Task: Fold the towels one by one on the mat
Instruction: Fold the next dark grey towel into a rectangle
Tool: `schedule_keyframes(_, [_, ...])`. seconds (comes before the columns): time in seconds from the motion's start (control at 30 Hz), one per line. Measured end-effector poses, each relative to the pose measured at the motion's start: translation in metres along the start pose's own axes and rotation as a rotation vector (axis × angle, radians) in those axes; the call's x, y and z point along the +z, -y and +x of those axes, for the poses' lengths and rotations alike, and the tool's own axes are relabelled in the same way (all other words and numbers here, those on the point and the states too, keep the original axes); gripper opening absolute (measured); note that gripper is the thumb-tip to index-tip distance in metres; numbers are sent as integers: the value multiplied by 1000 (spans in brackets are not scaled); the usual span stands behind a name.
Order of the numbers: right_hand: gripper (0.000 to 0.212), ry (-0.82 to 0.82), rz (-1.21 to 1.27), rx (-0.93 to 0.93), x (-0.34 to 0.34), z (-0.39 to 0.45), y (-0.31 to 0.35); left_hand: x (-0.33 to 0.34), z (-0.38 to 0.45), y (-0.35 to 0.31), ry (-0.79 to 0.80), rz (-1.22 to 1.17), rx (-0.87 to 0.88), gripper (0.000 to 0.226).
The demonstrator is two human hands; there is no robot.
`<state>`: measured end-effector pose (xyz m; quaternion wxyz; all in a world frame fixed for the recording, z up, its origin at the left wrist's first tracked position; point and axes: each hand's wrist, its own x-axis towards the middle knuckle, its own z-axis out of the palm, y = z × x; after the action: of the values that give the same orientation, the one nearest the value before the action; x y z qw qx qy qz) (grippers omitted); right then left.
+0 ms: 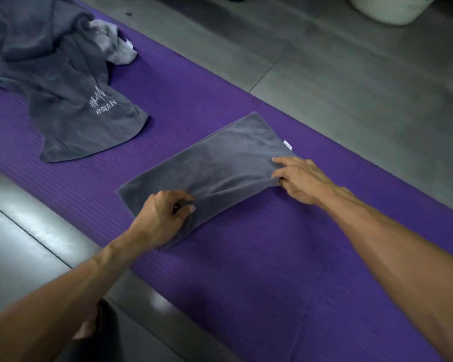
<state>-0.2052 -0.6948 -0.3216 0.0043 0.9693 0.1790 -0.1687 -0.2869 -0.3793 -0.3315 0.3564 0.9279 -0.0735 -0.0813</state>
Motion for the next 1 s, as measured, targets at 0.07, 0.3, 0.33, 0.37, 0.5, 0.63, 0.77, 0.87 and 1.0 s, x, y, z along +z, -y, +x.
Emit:
schedule_keyframes(0.07, [13,110,57,20,-12,-23,-4,-6,4,-5,112,-13,27,9])
schedule_keyframes(0.3, [20,179,268,135,-37,-62,-6,-22,17,-8,425,-165,12,18])
schedule_keyframes(0.33, [18,143,260,156,-35,-59,-4,-22,19,-6,361,-154,4,14])
schedule_keyframes(0.37, [15,109,252,179,-34,-55,-2,-22,21,-2,288,-117,3,10])
schedule_keyframes(0.5, [12,-103,149,217,-30,-27,11,-22,31,8,80,129,16,7])
schedule_keyframes(0.63, [20,-237,-21,205,-25,12,20,-22,40,13,-30,302,17,14])
schedule_keyframes(0.77, [22,-190,-77,233,-14,42,24,-18,54,25,-19,398,12,16])
schedule_keyframes(0.87, [23,-148,-77,241,-7,55,24,-17,63,31,19,431,20,18])
schedule_keyframes(1.0, [23,-118,-62,253,3,59,21,-14,70,33,71,526,32,20])
